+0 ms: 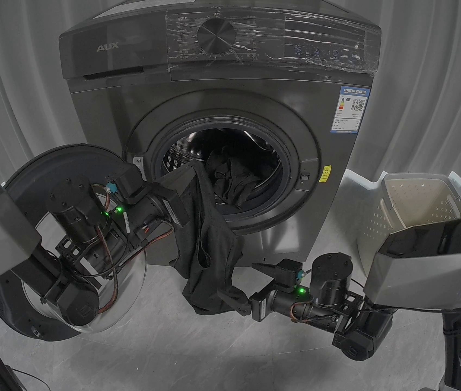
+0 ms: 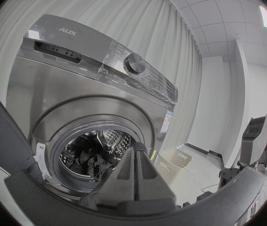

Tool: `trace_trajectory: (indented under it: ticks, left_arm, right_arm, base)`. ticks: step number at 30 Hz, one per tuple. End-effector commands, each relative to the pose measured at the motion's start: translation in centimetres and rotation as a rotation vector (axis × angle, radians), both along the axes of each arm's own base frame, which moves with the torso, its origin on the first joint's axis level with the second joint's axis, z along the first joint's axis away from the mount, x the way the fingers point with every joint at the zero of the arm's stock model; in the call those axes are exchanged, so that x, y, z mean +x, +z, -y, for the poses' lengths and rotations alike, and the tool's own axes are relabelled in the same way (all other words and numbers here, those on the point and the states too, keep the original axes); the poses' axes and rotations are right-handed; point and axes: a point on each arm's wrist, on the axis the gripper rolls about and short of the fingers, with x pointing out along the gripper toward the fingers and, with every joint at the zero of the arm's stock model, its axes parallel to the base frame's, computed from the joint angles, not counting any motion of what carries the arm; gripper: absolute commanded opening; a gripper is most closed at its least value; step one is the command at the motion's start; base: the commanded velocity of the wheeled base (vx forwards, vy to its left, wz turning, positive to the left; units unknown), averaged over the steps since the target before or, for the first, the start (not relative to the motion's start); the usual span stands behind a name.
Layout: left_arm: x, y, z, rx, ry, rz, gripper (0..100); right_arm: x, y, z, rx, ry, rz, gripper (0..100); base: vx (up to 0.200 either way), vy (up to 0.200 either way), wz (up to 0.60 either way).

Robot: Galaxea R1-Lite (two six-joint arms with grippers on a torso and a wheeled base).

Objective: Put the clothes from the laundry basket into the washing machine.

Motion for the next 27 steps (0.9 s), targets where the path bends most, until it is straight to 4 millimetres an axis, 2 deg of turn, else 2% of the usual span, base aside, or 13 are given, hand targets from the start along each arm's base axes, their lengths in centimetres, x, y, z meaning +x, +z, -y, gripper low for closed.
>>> trace_trajectory:
  ticks: [1,4,9,22,23,27]
  left_arm:
    - [0.1,0.0,0.0,-0.002,0.002,0.001,0]
    - [0.2,0.0,0.1,-0.004,0.006,0.002,0]
    - [0.3,-0.1,0.1,-0.005,0.012,0.0,0]
    - [0.3,0.0,0.2,-0.008,0.012,-0.001,0]
    - [0.3,0.0,0.2,-0.008,0.012,-0.001,0]
    - [0.5,-0.3,0.1,-0.005,0.016,-0.006,0]
  right_arm:
    - [0.3,-1.7,-1.6,-0.002,0.028,-0.005,100]
    - [0.8,-2.4,-3.3,0.022,0.049,0.019,100]
    - [1.8,-2.7,-5.1,0.061,0.06,0.06,100]
    - [4.5,-2.7,-6.8,0.118,-0.014,0.126,100]
    - [4.8,-2.7,-7.0,0.129,-0.026,0.139,0]
    - [4.9,-2.1,-7.0,0.14,-0.032,0.149,0]
  base:
    - [0.0,0.0,0.0]
    - [0.0,0.0,0.0]
    - [0.0,0.0,0.0]
    - [0.0,0.0,0.0]
    - [0.0,0.0,0.0]
    - [0.0,0.0,0.0]
